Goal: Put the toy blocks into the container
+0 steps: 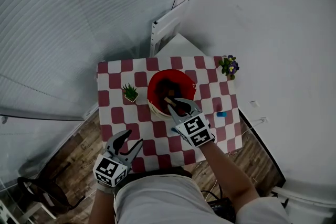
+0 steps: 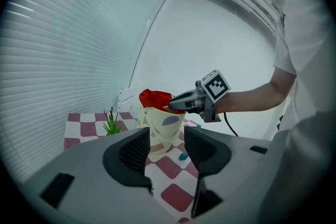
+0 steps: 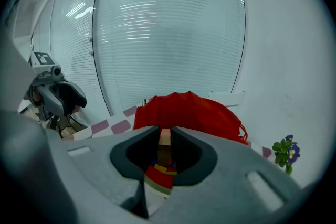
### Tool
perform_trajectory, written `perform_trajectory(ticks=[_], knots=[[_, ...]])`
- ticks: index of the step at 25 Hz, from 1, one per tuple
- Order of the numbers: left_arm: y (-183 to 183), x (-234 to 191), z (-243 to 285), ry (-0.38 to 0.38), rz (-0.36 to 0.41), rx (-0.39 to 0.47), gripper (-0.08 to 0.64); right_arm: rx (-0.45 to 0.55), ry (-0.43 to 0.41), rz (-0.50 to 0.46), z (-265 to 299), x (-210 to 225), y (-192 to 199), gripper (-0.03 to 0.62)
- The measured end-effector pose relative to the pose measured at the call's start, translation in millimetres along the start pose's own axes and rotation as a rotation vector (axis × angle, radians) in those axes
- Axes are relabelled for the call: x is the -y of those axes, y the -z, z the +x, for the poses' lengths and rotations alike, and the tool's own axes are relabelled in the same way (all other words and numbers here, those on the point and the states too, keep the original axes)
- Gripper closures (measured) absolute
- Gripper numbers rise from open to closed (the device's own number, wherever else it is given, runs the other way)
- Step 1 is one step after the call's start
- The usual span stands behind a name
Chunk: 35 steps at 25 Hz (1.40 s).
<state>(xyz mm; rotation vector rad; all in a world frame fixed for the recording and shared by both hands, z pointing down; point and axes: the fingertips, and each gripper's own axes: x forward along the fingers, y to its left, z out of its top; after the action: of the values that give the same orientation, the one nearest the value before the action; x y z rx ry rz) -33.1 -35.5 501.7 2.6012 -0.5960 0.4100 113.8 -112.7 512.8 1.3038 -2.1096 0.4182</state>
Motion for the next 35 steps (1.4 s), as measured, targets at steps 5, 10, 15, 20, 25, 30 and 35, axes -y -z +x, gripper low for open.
perform_trajectory(ticks=[5, 10, 15, 20, 25, 30, 35], knots=[[2.9, 0.6, 1.5, -0.015, -0.010, 0.000, 0.376, -0.017, -0.017, -0.011, 2.1, -5.3, -2.7, 0.516], [6.0, 5.0, 0.2, -0.014, -0.010, -0.002, 0.379, -0.017, -0.021, -0.018, 2.1, -7.1, -1.7, 0.515], [5.4, 5.7, -6.0, -0.019, -0.009, 0.003, 0.379, -0.010, -0.017, -0.010, 0.4, -6.1, 0.9, 0.505], [5.8, 5.3, -14.3, -0.004, 0.000, 0.004, 0.379, 0.016, 0.021, 0.012, -11.8, -7.5, -2.0, 0.505], [11.2, 11.5, -21.7, 0.034, 0.029, -0.012, 0.379, 0.051, 0.073, 0.035, -33.9, -14.1, -2.2, 0.505], [12.7, 18.6, -28.6, 0.076, 0.048, -0.015, 0.379, 0.070, 0.139, 0.075, -60.8, -22.4, 6.5, 0.505], [13.0, 27.9, -38.3, 0.125, 0.081, -0.027, 0.379, 0.065, 0.197, 0.120, -85.1, -39.3, 24.3, 0.505]])
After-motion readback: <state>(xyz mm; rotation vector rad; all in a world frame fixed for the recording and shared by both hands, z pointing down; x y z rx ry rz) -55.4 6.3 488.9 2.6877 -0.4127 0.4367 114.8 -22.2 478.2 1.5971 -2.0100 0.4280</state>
